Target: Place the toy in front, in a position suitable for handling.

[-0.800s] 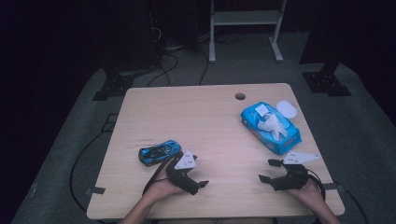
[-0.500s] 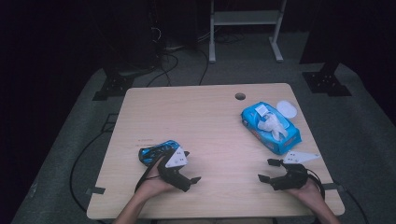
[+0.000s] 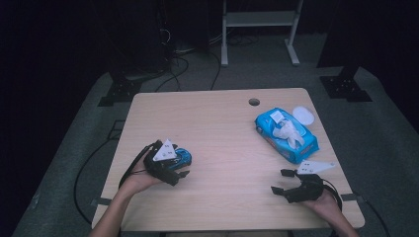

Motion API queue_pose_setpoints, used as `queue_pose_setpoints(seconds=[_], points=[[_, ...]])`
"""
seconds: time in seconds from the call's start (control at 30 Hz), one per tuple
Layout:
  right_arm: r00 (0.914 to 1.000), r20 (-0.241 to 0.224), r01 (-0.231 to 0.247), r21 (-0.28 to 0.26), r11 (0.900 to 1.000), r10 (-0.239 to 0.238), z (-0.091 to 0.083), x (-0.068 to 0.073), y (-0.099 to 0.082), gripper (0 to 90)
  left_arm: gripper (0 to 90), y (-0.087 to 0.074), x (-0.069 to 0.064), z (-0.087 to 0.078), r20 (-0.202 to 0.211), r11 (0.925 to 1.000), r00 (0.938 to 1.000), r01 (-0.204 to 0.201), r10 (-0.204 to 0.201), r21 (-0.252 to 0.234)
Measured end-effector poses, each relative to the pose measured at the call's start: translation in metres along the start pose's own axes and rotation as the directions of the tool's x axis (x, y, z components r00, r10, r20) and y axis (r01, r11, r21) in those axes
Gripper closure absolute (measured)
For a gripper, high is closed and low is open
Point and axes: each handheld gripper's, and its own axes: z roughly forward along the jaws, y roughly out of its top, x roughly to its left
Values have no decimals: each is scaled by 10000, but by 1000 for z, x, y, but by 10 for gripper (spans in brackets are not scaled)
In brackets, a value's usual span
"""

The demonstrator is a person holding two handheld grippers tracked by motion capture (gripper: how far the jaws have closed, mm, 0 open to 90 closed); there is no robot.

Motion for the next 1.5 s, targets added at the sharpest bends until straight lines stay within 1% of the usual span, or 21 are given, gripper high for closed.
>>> queue_pose_setpoints(seconds=[0.17,0.33,0.43,0.57,0.6,0.63,0.7,0.73,0.8,0.83,0.87,0.97,1.03,1.1,1.17,1.23,1.3,1.37,1.4,1.43,1.5], points=[[9999,-103,102,105,9999,-101,1,2,0,179,26,-13,20,-4,-16,9975,9998,203,-203,679],[9998,-163,113,58,9999,-112,1,2,1,179,27,-21,36,-3,14,9886,9994,339,-344,1467],[9997,-215,154,117,9998,-152,2,3,1,179,33,-25,46,3,276,9766,9986,380,-449,2115],[9995,-263,196,140,9997,-192,2,3,2,176,52,-27,51,15,518,9496,9975,286,-471,3121],[9995,-256,205,160,9997,-201,3,4,2,176,52,-28,52,17,592,9497,9968,325,-535,3115],[9994,-250,238,167,9996,-234,3,4,2,176,53,-28,53,21,774,9444,9946,401,-690,3264],[9991,-315,303,213,9993,-296,3,5,2,176,53,-28,55,26,753,9326,9952,307,-618,3596],[9989,-340,322,234,9992,-314,4,5,2,176,53,-27,55,28,807,9293,9947,292,-633,3681],[9987,-379,346,245,9991,-337,4,5,2,176,54,-27,57,33,962,9174,9926,301,-742,3968],[9987,-394,334,244,9991,-324,4,6,2,176,63,-27,58,35,995,9154,9922,291,-752,4015],[9986,-416,336,221,9992,-327,4,5,2,176,73,-26,59,37,1157,9121,9886,408,-959,4078],[9986,-442,290,175,9994,-282,3,5,2,176,103,-25,60,44,1458,8896,9844,212,-982,4562],[9986,-466,260,161,9995,-252,3,4,2,176,124,-25,60,48,1530,8730,9841,42,-901,4877],[9985,-479,285,168,9995,-276,3,5,2,176,147,-24,62,51,1612,8756,9808,188,-1100,4827],[9982,-509,310,182,9994,-301,3,5,2,176,155,-24,64,52,1645,8724,9769,396,-1362,4872],[9982,-515,320,189,9993,-310,3,5,1,176,182,-22,64,53,1700,8693,9763,336,-1342,4932],[9981,-534,319,179,9993,-309,3,4,1,176,232,-18,64,53,1931,8619,9752,-52,-1078,5071],[9981,-535,324,183,9993,-314,3,4,1,176,243,-14,63,56,1964,8492,9752,-177,-1018,5278],[9980,-540,327,191,9993,-316,3,4,1,176,251,-13,63,56,1987,8461,9757,-283,-923,5323],[9980,-542,342,190,9992,-331,3,4,1,176,252,-13,63,57,1973,8445,9755,-243,-969,5350],[9980,-537,342,186,9992,-332,3,4,1,176,253,-10,63,59,1970,8344,9754,-265,-990,5505]])
